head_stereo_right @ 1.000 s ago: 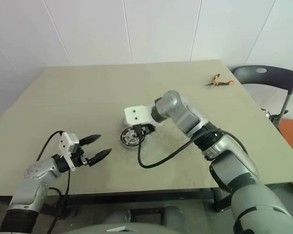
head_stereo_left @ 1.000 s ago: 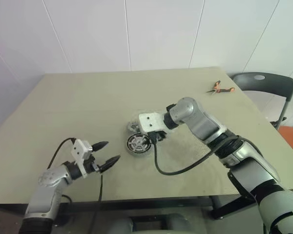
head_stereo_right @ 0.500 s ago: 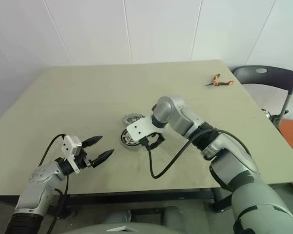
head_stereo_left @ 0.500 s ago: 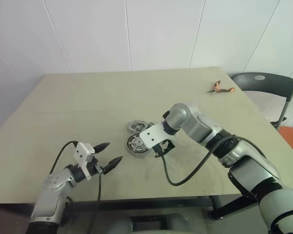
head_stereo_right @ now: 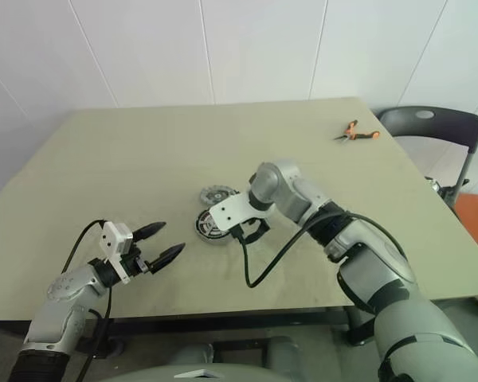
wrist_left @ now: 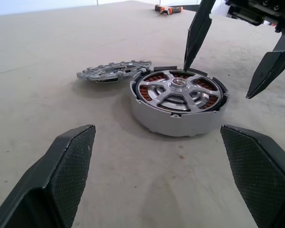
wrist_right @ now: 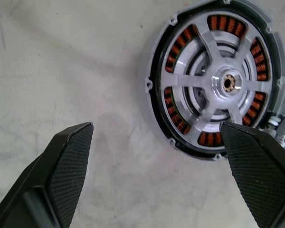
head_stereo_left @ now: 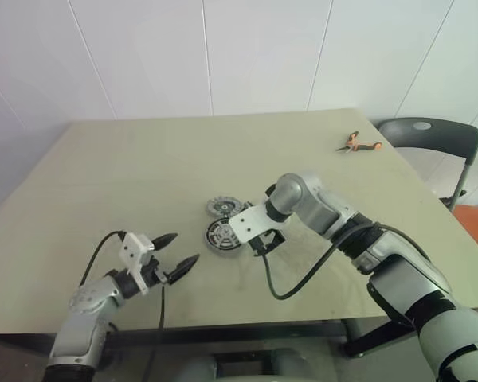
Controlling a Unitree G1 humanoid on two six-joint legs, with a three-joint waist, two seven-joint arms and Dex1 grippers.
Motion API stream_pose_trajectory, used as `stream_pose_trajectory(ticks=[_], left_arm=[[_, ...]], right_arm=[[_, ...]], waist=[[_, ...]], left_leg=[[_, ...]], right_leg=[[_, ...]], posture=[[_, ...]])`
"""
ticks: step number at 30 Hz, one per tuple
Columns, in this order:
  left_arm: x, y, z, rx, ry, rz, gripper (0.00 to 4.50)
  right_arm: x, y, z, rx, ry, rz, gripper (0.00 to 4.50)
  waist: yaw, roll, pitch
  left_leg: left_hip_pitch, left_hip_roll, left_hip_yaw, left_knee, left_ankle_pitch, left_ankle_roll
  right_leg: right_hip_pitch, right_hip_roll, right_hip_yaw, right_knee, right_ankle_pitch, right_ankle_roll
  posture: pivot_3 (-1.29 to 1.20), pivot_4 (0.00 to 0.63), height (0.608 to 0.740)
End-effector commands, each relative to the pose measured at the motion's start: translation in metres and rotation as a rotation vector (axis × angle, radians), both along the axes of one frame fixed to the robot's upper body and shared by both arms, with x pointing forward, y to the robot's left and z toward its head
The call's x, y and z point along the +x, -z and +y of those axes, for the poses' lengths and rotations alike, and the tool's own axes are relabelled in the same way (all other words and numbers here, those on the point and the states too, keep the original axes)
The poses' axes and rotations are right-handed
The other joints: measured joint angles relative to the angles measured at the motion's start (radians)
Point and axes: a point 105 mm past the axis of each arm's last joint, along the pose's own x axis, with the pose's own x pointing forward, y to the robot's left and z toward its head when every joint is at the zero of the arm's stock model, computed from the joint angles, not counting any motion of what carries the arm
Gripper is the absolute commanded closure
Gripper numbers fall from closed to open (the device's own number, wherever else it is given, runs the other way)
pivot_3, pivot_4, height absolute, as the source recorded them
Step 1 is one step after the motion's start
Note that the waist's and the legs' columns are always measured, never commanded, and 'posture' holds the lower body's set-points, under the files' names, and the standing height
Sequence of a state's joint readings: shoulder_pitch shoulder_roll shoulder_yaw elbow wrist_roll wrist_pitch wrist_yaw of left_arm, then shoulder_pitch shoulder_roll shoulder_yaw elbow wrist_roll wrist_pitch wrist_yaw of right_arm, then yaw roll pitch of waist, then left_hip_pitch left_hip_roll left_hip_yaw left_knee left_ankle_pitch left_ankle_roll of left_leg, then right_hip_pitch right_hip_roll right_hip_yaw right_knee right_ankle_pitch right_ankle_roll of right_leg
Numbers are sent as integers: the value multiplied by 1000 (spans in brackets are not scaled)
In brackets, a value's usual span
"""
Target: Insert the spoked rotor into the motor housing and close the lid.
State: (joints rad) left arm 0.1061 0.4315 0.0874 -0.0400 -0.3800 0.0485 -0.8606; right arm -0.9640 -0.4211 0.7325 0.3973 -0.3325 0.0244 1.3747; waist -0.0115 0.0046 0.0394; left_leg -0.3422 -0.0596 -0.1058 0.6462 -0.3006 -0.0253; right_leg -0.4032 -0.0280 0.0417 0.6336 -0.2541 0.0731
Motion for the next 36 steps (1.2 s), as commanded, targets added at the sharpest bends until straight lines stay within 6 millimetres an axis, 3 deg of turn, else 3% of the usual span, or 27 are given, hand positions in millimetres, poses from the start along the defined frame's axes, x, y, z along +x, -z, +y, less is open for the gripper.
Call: stream_pose_trajectory(ticks=[1,12,19,24,36], left_arm=[[1,-11,-1,6,5,-40,0],[1,-8,0,5,-5,-36,0],[-1,-6,2,6,-13,-34,0],[-1,-6,3,6,-13,-33,0],[-3,-3,1,1,-22,-31,0]], right_arm=[[1,-11,7,39,-14,-26,653],[-2,-3,10,47,-9,-8,4375],[-5,6,9,49,13,10,4423],[-6,2,11,68,59,43,4423],[-42,-13,-15,78,297,397,4423]], waist=[[0,0,0],[0,0,0],[-1,0,0],[0,0,0],[19,0,0]], left_leg=[[0,0,0,0,0,0],[0,0,0,0,0,0],[1,0,0,0,0,0],[2,0,0,1,0,0],[-4,-1,0,1,0,0]], right_leg=[[0,0,0,0,0,0],[0,0,0,0,0,0],[1,0,0,0,0,0],[2,0,0,1,0,0],[-2,-1,0,-1,0,0]], posture=[[0,0,740],[0,0,740],[0,0,740],[0,0,740],[0,0,740]])
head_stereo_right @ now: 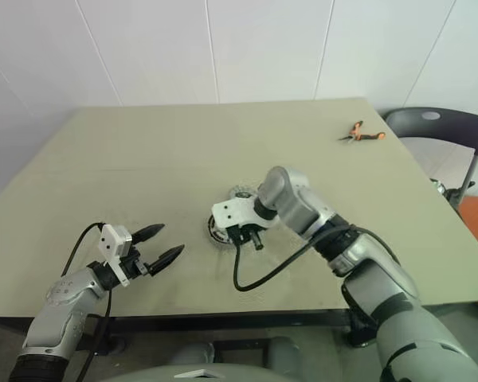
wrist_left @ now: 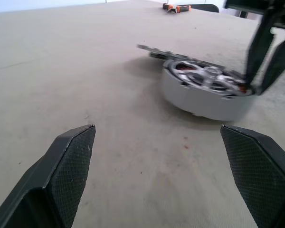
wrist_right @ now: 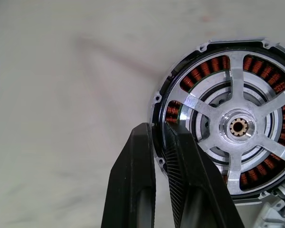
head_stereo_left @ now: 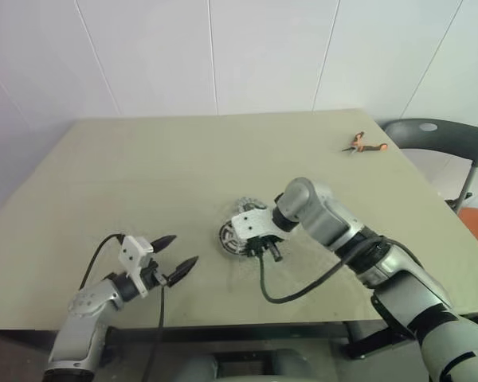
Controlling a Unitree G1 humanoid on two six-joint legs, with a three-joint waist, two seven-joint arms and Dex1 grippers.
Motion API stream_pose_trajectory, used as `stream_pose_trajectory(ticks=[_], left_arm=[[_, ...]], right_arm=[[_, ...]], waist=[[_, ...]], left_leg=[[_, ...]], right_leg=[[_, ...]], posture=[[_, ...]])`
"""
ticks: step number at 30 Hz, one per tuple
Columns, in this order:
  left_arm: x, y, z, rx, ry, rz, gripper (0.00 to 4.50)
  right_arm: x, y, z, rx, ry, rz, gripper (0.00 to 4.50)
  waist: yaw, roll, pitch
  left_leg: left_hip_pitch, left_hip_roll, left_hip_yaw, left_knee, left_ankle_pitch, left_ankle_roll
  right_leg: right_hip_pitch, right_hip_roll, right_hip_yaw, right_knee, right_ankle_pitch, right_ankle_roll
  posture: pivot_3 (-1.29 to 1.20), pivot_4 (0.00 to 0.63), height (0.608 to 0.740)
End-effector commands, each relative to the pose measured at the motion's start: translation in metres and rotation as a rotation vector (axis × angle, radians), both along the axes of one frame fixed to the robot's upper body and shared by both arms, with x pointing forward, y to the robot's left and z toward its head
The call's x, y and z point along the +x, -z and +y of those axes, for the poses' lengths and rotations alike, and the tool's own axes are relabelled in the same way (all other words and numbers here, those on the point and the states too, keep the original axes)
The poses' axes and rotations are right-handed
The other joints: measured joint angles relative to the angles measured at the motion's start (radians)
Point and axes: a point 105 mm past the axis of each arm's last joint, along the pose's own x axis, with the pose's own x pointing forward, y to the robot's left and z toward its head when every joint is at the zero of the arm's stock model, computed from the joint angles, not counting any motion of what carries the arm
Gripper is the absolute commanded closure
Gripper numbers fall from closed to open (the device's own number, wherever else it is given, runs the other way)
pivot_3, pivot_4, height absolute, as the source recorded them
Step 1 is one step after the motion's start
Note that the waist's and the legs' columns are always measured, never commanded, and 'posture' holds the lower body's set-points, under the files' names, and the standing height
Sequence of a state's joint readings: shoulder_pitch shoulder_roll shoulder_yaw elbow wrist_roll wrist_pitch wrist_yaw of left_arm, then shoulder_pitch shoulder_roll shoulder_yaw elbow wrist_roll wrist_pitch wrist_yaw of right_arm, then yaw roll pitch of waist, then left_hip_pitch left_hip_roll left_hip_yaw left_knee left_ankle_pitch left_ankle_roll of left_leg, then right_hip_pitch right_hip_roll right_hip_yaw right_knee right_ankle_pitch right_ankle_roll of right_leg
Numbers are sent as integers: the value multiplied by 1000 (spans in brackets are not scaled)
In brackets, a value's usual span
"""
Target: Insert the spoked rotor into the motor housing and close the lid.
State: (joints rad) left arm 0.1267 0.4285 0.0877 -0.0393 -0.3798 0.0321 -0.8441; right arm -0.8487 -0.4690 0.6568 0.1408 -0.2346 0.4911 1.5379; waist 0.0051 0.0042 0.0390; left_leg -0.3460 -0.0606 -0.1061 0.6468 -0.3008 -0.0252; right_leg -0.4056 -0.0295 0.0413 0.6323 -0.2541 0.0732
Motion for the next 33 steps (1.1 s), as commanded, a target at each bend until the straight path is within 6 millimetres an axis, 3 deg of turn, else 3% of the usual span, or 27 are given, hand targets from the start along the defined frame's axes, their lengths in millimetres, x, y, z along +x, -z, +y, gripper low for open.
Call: stream_pose_trajectory(ticks=[1,10,13,17,20,26,33], left_arm=[[0,-6,-1,0,0,-33,0],[1,-12,-1,1,-16,-47,0],[-1,-14,2,4,-30,-49,0],[-4,-15,5,5,-49,-49,0],[-6,-14,4,5,-56,-47,0],[-7,-17,7,9,-64,-57,0],[-7,-29,21,26,-66,-93,0]], right_arm=[[-11,-13,-1,33,77,101,4423],[8,-4,33,73,543,171,4423],[14,-2,45,66,652,161,4423],[20,-3,60,64,789,231,4423],[23,-7,69,76,828,274,4423],[25,-20,81,95,861,353,4423],[20,-27,87,95,864,407,4423]], waist=[[6,0,0],[-10,-1,0],[-25,-1,-1],[-28,-1,-1],[-28,1,1],[-27,2,2],[-29,1,1]], left_leg=[[0,0,0,0,0,0],[4,1,0,0,0,-1],[8,1,-1,1,1,-2],[16,2,-3,2,1,-2],[25,4,-5,1,0,-3],[24,6,-8,1,0,-2],[7,5,-7,1,1,-3]], right_leg=[[0,0,0,0,0,0],[1,2,0,2,1,-2],[2,2,-1,3,3,-10],[2,2,-6,5,6,-9],[5,1,-13,7,6,-10],[2,1,-19,8,6,-10],[-10,0,-18,8,12,-11]], posture=[[0,0,740],[0,0,740],[0,0,740],[0,0,740],[0,0,740],[0,0,740],[0,0,740]])
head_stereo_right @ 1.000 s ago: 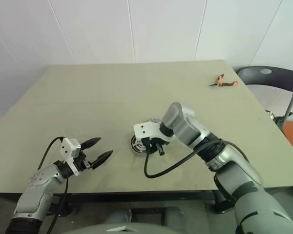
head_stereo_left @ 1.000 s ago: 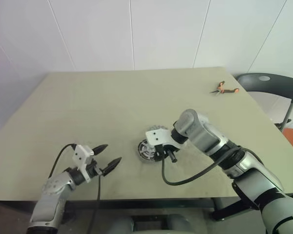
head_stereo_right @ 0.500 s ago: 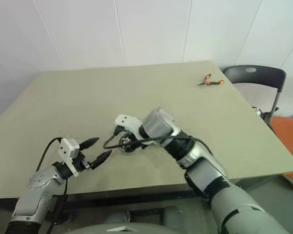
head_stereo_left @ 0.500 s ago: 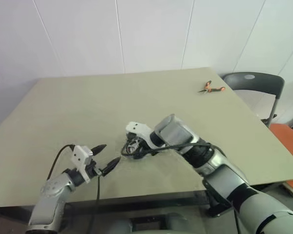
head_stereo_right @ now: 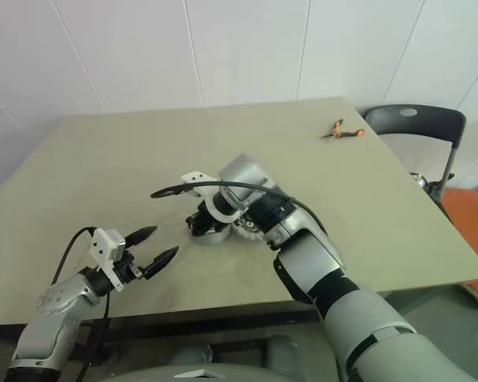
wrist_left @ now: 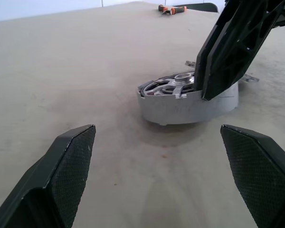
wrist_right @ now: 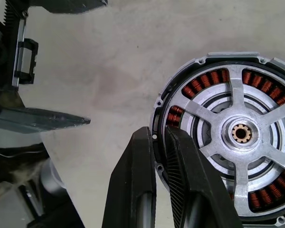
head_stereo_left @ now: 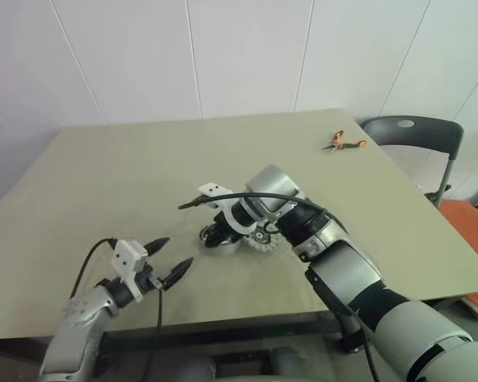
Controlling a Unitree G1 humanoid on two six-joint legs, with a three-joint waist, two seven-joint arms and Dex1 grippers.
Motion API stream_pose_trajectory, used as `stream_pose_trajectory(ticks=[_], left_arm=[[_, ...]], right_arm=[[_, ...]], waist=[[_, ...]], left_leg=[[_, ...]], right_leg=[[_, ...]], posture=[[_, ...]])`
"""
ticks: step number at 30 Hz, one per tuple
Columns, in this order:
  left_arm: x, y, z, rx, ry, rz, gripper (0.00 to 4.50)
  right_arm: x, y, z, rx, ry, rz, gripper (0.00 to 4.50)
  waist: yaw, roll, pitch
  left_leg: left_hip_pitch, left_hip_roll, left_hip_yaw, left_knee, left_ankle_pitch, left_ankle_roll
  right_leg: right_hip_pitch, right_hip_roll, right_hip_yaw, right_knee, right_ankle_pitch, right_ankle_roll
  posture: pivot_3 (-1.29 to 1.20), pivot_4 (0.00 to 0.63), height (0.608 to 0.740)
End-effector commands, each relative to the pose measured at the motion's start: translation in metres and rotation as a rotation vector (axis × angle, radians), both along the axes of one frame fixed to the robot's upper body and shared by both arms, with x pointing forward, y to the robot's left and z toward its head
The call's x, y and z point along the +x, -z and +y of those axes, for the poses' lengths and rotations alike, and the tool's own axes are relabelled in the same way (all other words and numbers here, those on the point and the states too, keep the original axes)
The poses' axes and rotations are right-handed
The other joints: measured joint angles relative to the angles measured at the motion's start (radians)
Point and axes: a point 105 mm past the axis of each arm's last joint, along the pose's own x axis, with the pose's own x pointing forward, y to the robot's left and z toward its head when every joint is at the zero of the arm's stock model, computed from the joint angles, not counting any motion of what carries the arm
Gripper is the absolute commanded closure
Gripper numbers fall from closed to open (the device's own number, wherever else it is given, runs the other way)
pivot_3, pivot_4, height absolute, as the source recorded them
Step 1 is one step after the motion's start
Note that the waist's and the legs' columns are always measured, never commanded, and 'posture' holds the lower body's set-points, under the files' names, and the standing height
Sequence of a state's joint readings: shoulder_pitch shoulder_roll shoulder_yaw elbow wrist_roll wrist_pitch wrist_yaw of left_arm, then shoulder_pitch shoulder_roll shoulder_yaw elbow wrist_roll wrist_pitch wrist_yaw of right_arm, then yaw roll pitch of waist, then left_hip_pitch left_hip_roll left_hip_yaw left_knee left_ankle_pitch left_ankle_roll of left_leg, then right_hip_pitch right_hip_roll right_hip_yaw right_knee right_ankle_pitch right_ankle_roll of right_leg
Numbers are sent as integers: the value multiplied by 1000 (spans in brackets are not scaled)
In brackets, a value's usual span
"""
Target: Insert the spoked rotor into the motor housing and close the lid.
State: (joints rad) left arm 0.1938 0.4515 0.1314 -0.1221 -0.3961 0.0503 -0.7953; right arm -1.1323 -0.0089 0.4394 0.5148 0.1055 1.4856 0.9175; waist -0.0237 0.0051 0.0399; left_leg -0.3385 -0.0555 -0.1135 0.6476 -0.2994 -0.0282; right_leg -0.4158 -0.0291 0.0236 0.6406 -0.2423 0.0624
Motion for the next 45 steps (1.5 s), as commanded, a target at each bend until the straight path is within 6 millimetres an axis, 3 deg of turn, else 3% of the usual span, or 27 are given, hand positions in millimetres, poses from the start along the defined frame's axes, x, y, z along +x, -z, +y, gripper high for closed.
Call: stream_pose_trajectory(ticks=[1,10,17,24,26,29,32,34,37,41,45], left_arm=[[0,-21,9,7,8,-75,0],[-7,-20,21,29,14,-56,0],[-7,-18,23,37,4,-51,0],[-3,-18,28,52,-6,-52,0],[-1,-19,29,56,-4,-53,0],[2,-20,29,61,1,-56,0],[5,-21,29,63,7,-62,0],[8,-23,26,63,18,-69,0],[11,-24,24,62,25,-73,0],[15,-24,20,59,36,-77,0],[17,-23,17,56,44,-78,0]], right_arm=[[3,-12,4,18,4,-20,4423],[4,-15,14,35,57,8,4423],[-15,-15,17,57,-1,102,4423],[-28,-27,10,126,-93,170,2092],[-29,-39,14,182,-116,155,1434],[-26,-67,22,307,-142,141,1434],[-2,-96,28,437,-116,-7,1434],[31,-99,15,405,-148,-305,1434],[55,-83,-10,252,-270,-590,1434],[51,-36,-55,97,-384,-606,1434],[54,-23,-83,58,-334,-615,2353]], waist=[[0,0,0],[-19,2,1],[-21,1,1],[-21,2,1],[-21,2,1],[-21,2,1],[-21,1,1],[-20,0,0],[-17,-1,0],[-15,-3,-2],[-22,0,0]], left_leg=[[-1,0,0,0,0,0],[-2,0,0,-1,0,0],[-2,0,0,-2,0,0],[-5,0,0,-3,0,0],[-6,0,0,-3,0,0],[-8,0,0,-3,0,-1],[-12,0,0,-2,0,-1],[-12,0,0,-2,0,-1],[-13,-1,0,-2,0,-1],[-16,-4,1,-1,0,-1],[-18,-4,3,-2,0,-1]], right_leg=[[-2,0,0,0,0,0],[-2,0,0,0,-3,1],[-3,0,0,-1,-2,1],[-4,-1,0,-6,0,0],[-5,-1,0,-6,0,0],[-6,-1,0,-6,0,0],[-10,-1,0,-5,1,-1],[-11,-1,0,-6,1,-1],[-9,-2,-2,-8,2,0],[-9,-5,-1,-11,3,2],[-14,-6,3,-10,4,3]], posture=[[0,0,740],[0,0,740],[0,0,740],[0,0,740],[0,0,740],[0,0,740],[0,0,740],[0,0,740],[0,0,740],[0,0,740],[0,0,740]])
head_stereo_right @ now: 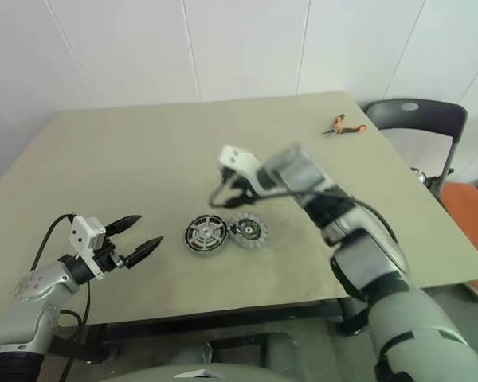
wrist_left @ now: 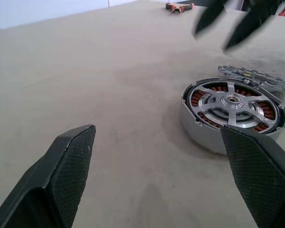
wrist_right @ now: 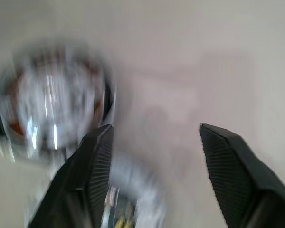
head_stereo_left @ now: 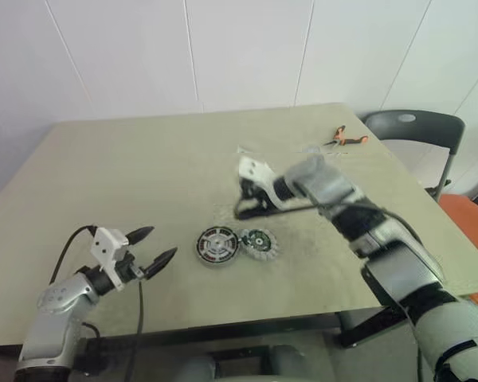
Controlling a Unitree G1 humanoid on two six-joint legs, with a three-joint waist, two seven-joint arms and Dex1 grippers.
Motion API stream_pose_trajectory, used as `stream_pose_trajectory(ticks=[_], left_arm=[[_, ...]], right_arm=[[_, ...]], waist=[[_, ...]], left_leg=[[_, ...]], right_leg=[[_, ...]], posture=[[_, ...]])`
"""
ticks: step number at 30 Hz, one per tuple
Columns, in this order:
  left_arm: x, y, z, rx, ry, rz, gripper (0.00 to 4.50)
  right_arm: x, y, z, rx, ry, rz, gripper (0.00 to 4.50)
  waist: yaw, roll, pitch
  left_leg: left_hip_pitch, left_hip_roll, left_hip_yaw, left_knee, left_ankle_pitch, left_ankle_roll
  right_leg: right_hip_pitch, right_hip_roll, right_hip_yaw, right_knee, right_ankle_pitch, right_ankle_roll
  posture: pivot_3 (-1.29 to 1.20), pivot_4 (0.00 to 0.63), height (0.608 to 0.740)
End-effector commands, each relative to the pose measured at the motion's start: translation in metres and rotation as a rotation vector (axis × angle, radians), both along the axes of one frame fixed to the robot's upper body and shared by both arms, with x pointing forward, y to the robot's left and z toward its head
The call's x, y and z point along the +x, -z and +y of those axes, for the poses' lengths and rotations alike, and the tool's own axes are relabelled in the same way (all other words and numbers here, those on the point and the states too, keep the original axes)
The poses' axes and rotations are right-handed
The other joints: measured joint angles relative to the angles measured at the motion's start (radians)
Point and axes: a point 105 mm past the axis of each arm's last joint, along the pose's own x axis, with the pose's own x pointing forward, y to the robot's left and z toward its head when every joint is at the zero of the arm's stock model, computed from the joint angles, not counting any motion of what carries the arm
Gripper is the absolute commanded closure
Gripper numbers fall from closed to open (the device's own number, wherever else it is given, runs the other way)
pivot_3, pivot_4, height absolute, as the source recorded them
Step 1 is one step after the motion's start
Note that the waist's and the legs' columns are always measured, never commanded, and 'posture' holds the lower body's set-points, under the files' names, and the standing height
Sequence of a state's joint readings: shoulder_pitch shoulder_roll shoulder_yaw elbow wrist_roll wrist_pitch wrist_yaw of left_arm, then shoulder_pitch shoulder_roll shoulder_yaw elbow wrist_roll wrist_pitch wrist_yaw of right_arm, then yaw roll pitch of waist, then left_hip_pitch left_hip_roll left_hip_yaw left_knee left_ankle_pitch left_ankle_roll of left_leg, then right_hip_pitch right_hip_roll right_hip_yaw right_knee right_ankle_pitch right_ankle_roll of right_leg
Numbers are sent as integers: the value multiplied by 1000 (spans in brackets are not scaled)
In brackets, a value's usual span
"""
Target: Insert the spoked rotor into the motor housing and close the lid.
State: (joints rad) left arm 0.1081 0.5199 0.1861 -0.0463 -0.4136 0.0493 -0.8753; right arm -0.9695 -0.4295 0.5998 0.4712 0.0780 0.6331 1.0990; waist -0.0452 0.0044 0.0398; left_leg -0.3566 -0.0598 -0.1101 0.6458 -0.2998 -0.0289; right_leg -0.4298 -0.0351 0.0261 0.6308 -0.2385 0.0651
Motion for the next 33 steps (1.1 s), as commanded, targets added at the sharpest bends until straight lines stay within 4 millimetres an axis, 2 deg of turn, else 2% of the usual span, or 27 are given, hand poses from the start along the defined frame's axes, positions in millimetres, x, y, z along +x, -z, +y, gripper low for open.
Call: stream_pose_trajectory(ticks=[1,6,9,11,14,18,21,22,25,28,31,33], left_arm=[[3,-8,-3,11,16,-43,0],[5,-7,-6,12,26,-41,0],[7,-7,-8,10,36,-43,0],[10,-10,-12,3,55,-53,0],[14,-17,-17,5,93,-71,0],[20,-25,-24,7,131,-94,0],[25,-24,-32,10,171,-96,0],[27,-24,-35,10,183,-98,0],[30,-25,-40,7,205,-105,0],[33,-25,-45,6,226,-108,0],[34,-27,-50,7,246,-114,0],[35,-28,-52,10,259,-119,0]], right_arm=[[8,-32,1,52,-3,-125,2701],[24,-49,-26,92,150,-185,4483],[17,-62,-30,209,238,-34,4483],[4,-68,-36,281,280,115,4483],[-21,-67,-49,359,351,359,3941],[-58,-70,-60,511,361,701,2623],[-89,-58,-76,589,318,919,1543],[-93,-49,-81,594,347,964,1189],[-88,-16,-91,604,530,1040,173],[-85,23,-99,589,751,1098,63],[-82,43,-100,574,889,1098,63],[-77,53,-97,568,977,1071,63]], waist=[[0,1,0],[9,1,1],[25,1,1],[33,1,1],[41,1,1],[56,0,0],[62,0,0],[62,1,0],[50,-1,0],[43,-3,0],[35,-4,0],[25,-8,0]], left_leg=[[0,1,0,0,0,0],[3,4,-2,0,0,0],[3,4,-2,2,0,0],[2,3,-1,3,0,0],[2,3,-2,2,0,0],[1,3,-1,3,0,0],[1,3,-1,3,0,0],[2,3,-1,3,0,0],[3,3,1,3,0,0],[6,5,3,5,0,1],[10,5,3,5,0,1],[18,7,3,3,0,1]], right_leg=[[0,0,0,1,0,0],[2,5,-2,1,2,-3],[3,5,-2,1,2,-3],[3,4,-1,1,2,-4],[3,4,-1,0,2,-4],[3,3,-1,-1,2,-4],[4,4,-2,-1,2,-4],[4,4,-2,-1,2,-4],[5,4,-1,-1,2,-4],[8,6,0,0,3,-4],[11,7,1,0,3,-4],[22,8,1,-1,3,-4]], posture=[[0,0,740],[0,0,740],[0,0,740],[0,0,740],[0,0,740],[0,0,740],[0,0,740],[0,0,740],[0,0,740],[0,0,740],[0,0,740],[0,0,740]])
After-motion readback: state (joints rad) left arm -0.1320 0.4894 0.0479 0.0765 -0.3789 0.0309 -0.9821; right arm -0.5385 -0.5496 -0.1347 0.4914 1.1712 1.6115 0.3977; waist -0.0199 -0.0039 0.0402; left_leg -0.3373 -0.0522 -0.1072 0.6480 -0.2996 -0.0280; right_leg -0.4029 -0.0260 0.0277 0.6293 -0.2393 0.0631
